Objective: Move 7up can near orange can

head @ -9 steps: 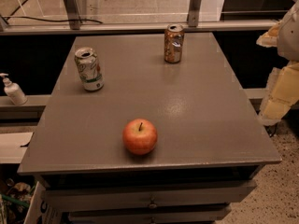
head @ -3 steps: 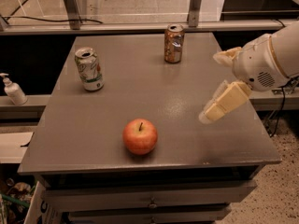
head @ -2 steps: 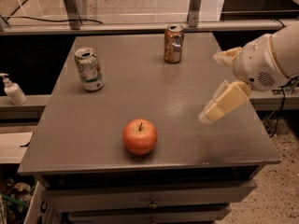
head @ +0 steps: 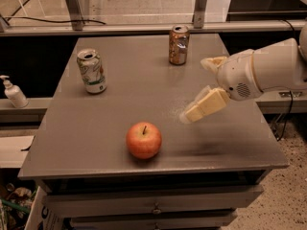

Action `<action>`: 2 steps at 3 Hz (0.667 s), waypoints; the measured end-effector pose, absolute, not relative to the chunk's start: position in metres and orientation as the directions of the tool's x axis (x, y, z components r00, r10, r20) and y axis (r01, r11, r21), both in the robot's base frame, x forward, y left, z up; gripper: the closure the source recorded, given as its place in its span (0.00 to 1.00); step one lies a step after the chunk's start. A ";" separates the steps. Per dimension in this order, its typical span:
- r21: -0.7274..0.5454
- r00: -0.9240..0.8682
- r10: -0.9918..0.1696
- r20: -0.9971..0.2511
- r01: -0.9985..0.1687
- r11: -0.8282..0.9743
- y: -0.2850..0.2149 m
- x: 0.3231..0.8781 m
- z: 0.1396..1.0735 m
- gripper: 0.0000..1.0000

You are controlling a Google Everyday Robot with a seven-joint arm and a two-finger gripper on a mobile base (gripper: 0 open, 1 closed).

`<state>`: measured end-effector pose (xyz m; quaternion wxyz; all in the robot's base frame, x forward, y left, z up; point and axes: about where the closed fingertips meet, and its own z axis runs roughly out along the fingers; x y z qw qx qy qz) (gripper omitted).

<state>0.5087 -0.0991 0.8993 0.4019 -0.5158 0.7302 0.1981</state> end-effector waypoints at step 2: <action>-0.129 -0.062 -0.455 -0.888 -0.917 0.377 -0.043 0.549 0.872 0.00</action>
Offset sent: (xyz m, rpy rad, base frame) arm 0.0628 0.0885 -0.0474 0.2695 -0.1127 0.0622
